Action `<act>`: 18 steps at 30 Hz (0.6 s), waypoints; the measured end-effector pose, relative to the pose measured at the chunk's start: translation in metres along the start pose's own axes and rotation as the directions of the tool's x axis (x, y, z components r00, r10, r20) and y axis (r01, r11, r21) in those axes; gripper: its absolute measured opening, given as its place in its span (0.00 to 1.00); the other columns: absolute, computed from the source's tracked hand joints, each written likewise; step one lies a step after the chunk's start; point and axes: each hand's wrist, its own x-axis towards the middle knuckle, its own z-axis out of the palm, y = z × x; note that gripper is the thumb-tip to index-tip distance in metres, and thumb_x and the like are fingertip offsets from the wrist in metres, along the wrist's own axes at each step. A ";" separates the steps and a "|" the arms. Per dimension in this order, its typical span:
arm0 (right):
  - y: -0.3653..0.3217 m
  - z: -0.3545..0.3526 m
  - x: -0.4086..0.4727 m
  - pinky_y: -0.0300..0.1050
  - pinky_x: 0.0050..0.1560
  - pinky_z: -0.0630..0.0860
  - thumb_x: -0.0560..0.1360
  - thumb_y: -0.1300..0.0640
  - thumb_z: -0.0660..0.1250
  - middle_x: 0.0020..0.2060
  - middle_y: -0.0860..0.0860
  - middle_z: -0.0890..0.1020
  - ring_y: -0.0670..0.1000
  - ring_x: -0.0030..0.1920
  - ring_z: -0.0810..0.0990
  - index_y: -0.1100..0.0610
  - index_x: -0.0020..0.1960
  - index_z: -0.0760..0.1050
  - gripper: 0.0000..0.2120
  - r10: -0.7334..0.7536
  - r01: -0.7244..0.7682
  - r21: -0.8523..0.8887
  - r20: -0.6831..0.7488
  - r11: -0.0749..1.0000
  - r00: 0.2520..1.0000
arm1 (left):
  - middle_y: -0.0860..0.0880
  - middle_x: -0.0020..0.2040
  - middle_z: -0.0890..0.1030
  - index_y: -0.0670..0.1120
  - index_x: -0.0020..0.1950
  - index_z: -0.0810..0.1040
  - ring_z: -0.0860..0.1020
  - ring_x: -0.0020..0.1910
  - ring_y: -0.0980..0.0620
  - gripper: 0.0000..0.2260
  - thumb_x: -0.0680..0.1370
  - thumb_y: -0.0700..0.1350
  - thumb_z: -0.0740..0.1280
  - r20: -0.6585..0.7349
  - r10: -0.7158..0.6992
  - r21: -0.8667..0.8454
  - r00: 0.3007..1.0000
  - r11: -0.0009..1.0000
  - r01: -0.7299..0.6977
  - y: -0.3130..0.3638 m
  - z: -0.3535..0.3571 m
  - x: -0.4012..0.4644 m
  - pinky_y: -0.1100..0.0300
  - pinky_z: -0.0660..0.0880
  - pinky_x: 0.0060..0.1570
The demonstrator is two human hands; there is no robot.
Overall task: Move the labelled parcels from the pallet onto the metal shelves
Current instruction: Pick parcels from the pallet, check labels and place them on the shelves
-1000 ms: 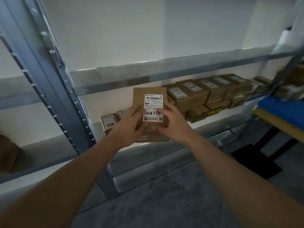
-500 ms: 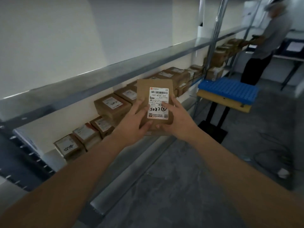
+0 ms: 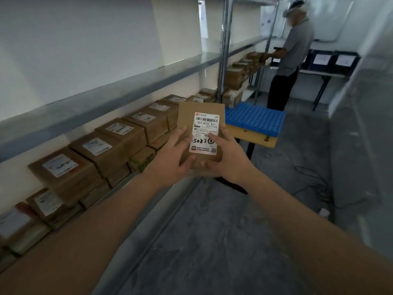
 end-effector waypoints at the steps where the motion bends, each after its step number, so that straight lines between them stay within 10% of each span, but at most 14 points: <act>1: 0.012 -0.006 0.005 0.18 0.65 0.42 0.71 0.53 0.80 0.82 0.51 0.48 0.47 0.81 0.42 0.58 0.80 0.62 0.43 0.017 -0.017 -0.004 -0.007 1.000 1.000 | 0.45 0.83 0.55 0.41 0.78 0.68 0.55 0.81 0.49 0.27 0.82 0.52 0.67 0.005 0.006 -0.003 1.000 1.000 -0.006 0.002 0.009 0.013 0.54 0.56 0.79; 5: 0.051 -0.025 0.028 0.45 0.80 0.55 0.69 0.47 0.80 0.82 0.51 0.50 0.49 0.81 0.48 0.55 0.79 0.65 0.44 0.085 -0.087 -0.040 -0.051 0.995 0.995 | 0.45 0.83 0.56 0.40 0.78 0.68 0.57 0.81 0.47 0.27 0.82 0.52 0.67 0.027 0.028 -0.016 0.999 1.000 -0.027 0.005 0.039 0.064 0.53 0.58 0.79; 10: 0.098 -0.046 0.068 0.29 0.74 0.47 0.70 0.51 0.80 0.82 0.52 0.49 0.49 0.81 0.49 0.55 0.79 0.64 0.42 0.148 -0.152 -0.063 -0.060 0.986 0.987 | 0.46 0.83 0.56 0.40 0.78 0.68 0.56 0.81 0.47 0.28 0.82 0.53 0.66 0.055 0.059 -0.046 0.997 0.997 -0.057 -0.006 0.071 0.131 0.48 0.59 0.79; 13: 0.126 -0.053 0.097 0.12 0.55 0.40 0.72 0.53 0.78 0.82 0.52 0.48 0.49 0.80 0.48 0.56 0.79 0.62 0.41 0.179 -0.184 -0.097 -0.051 0.978 0.982 | 0.48 0.83 0.54 0.41 0.79 0.67 0.55 0.82 0.49 0.28 0.83 0.54 0.66 0.074 0.079 -0.056 0.994 0.996 -0.075 -0.020 0.089 0.174 0.49 0.60 0.79; 18: 0.161 -0.060 0.155 0.28 0.67 0.46 0.73 0.51 0.78 0.82 0.50 0.47 0.49 0.81 0.49 0.54 0.80 0.62 0.41 0.245 -0.258 -0.146 -0.099 0.955 0.964 | 0.49 0.83 0.54 0.42 0.79 0.66 0.57 0.81 0.48 0.29 0.83 0.55 0.65 0.111 0.151 -0.068 0.982 0.987 -0.144 -0.054 0.117 0.253 0.49 0.62 0.78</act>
